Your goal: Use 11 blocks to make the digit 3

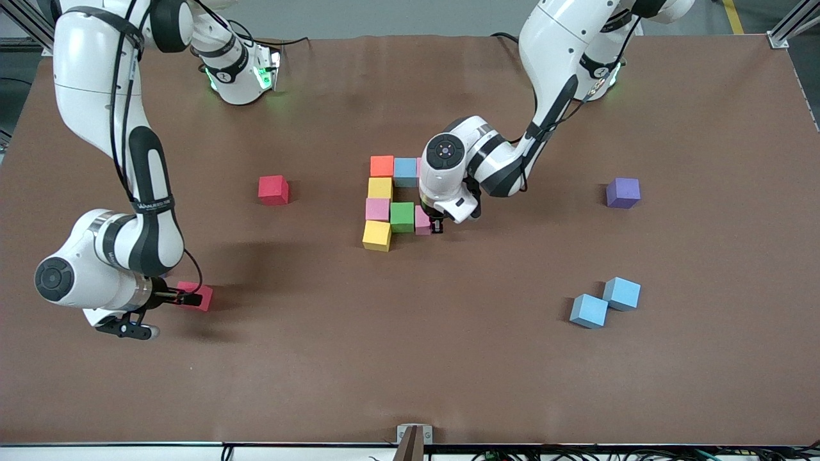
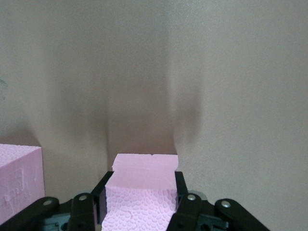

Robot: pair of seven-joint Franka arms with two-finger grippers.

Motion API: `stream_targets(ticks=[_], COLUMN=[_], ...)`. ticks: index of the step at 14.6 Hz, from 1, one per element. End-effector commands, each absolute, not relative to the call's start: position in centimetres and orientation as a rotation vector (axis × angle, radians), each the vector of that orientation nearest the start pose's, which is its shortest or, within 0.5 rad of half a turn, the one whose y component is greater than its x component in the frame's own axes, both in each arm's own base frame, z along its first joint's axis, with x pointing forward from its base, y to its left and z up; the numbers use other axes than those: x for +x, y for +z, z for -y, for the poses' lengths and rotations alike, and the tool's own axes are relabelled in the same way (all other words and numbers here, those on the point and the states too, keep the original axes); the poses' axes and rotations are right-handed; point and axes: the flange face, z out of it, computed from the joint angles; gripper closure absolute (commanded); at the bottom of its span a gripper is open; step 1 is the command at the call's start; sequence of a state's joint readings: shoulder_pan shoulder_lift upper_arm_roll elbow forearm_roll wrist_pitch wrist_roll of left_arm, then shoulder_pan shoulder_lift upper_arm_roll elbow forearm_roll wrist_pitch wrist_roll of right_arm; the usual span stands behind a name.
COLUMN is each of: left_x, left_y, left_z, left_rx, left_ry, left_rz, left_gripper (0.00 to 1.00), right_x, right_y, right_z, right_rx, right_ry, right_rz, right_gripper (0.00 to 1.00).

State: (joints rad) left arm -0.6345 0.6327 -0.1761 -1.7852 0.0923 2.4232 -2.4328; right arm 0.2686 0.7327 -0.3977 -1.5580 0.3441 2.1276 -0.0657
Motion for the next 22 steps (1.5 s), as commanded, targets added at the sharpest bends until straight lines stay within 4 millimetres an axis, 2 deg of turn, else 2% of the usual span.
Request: stream_targets(ticks=[1,3,4,5,6,10,14,16,17,18,20,22], left_x=[46.1,46.1,46.0,46.1,46.0,45.6,45.5,46.0,46.1,46.9,49.8,52.7], left_y=[19.7,19.8,19.7,19.8,19.8,21.6,28.5,32.6,34.0,35.1,36.7,36.8], left_z=[48.1,48.1,48.2,48.1,48.2,48.0,47.8,47.0,46.2,44.4,40.1,35.9], left_rx=[2.202,2.199,2.198,2.2,2.205,2.257,2.272,2.272,2.304,2.354,2.434,2.523], left_ry=[-0.053,-0.053,-0.055,-0.051,-0.052,-0.027,0.022,0.044,0.055,0.069,0.074,0.066], left_rz=[-2.22,-2.221,-2.224,-2.222,-2.223,-2.222,-2.195,-2.16,-2.134,-2.109,-2.043,-1.962], left_gripper=[0.69,0.59,0.46,0.15,0.0,0.0,0.0,0.0,0.0,0.0,0.0,0.0], right_x=[68.6,68.7,68.7,68.7,68.7,68.7,68.1,68.1,68.1,68.1,68.0,68.0], right_y=[23.8,23.8,23.8,23.7,23.5,22.6,21.7,21.4,21.4,21.3,20.8,20.8], right_z=[3.2,3.3,3.4,3.3,3.2,3.4,3.5,3.0,2.9,2.7,2.6,2.6], right_rx=[-3.108,-3.113,-3.115,-3.12,-3.129,-3.165,-3.164,-3.16,-3.159,-3.159,-3.158,-3.158], right_ry=[0.118,0.108,0.104,0.107,0.115,0.112,0.126,0.129,0.129,0.131,0.142,0.139], right_rz=[-0.247,-0.241,-0.24,-0.234,-0.221,-0.125,-0.137,-0.123,-0.121,-0.117,-0.121,-0.121], right_gripper=[0.0,0.0,0.0,0.0,0.0,0.0,0.0,0.01,0.06,0.12,0.3,0.44])
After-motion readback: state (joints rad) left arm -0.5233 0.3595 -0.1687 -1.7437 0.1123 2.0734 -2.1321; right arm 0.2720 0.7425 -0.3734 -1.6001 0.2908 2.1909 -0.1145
